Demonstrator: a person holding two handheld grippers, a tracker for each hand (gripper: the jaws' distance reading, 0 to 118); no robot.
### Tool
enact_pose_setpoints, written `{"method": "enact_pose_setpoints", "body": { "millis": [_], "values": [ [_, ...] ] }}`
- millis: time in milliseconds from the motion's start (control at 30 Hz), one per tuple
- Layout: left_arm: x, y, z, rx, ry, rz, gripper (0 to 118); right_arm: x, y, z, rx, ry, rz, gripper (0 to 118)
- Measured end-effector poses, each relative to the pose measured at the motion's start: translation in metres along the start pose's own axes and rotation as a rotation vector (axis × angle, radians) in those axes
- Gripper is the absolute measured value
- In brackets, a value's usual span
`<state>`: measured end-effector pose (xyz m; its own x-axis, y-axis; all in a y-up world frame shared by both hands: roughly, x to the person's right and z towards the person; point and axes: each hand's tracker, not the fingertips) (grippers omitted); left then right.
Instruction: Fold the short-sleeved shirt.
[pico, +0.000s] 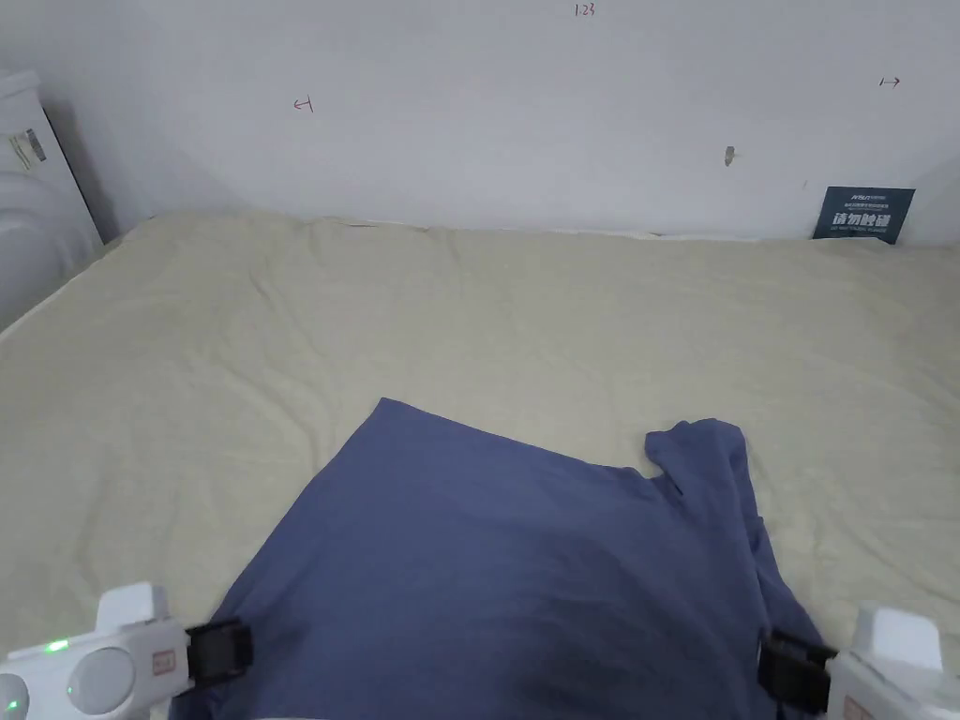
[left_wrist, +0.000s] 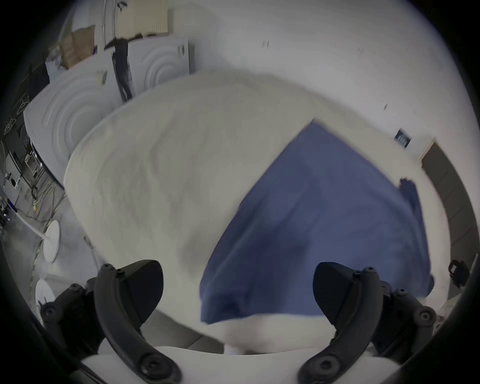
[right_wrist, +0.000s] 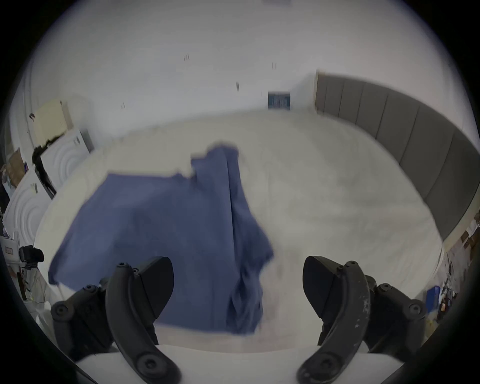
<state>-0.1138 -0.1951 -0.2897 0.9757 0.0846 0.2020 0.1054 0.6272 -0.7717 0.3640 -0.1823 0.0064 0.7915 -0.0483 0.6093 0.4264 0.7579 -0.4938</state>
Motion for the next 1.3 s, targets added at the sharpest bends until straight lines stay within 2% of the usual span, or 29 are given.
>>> {"method": "enact_pose_setpoints", "body": {
  "millis": [167,300,367,400,433,467,500,533,633,733,867,1067,1200,1267,1300],
  "values": [
    [0.042,0.040,0.060,0.311,-0.045,-0.019,113,-0.018,0.057,0.056,0.299,0.002,0.023,104],
    [0.071,0.057,0.100,0.539,-0.096,-0.027,112,-0.029,0.080,0.090,0.478,-0.021,0.045,104],
    [0.083,0.060,0.114,0.619,-0.125,-0.037,104,-0.034,0.085,0.102,0.532,-0.038,0.057,100],
    [0.089,0.059,0.121,0.656,-0.140,-0.054,95,-0.036,0.087,0.105,0.561,-0.050,0.077,93],
    [0.094,0.058,0.125,0.677,-0.150,-0.067,81,-0.038,0.088,0.109,0.579,-0.058,0.095,79],
    [0.100,0.058,0.126,0.701,-0.162,-0.092,54,-0.041,0.088,0.111,0.593,-0.079,0.119,48],
    [0.106,0.058,0.128,0.714,-0.170,-0.109,26,-0.043,0.089,0.112,0.600,-0.096,0.136,22],
    [0.111,0.057,0.128,0.721,-0.173,-0.125,1,-0.044,0.089,0.110,0.601,-0.098,0.148,2],
    [0.121,0.061,0.120,0.678,-0.240,-0.167,0,-0.046,0.089,0.108,0.600,-0.077,0.153,1],
    [0.139,0.065,0.107,0.658,-0.209,-0.223,0,-0.045,0.092,0.099,0.592,-0.075,0.146,1],
    [0.157,0.090,0.075,0.545,-0.258,-0.259,0,-0.040,0.099,0.083,0.573,-0.068,0.131,1],
    [0.186,0.159,-0.020,0.257,-0.308,-0.289,0,-0.034,0.111,0.047,0.529,-0.080,0.146,1],
    [0.201,0.200,-0.099,0.110,-0.282,-0.321,0,-0.029,0.117,0.018,0.490,-0.101,0.149,1],
    [0.208,0.215,-0.128,0.037,-0.272,-0.309,7,-0.026,0.120,0.001,0.463,-0.111,0.150,1],
    [0.210,0.222,-0.147,0.001,-0.266,-0.303,20,-0.024,0.122,-0.008,0.450,-0.119,0.152,1]
  ]
}}
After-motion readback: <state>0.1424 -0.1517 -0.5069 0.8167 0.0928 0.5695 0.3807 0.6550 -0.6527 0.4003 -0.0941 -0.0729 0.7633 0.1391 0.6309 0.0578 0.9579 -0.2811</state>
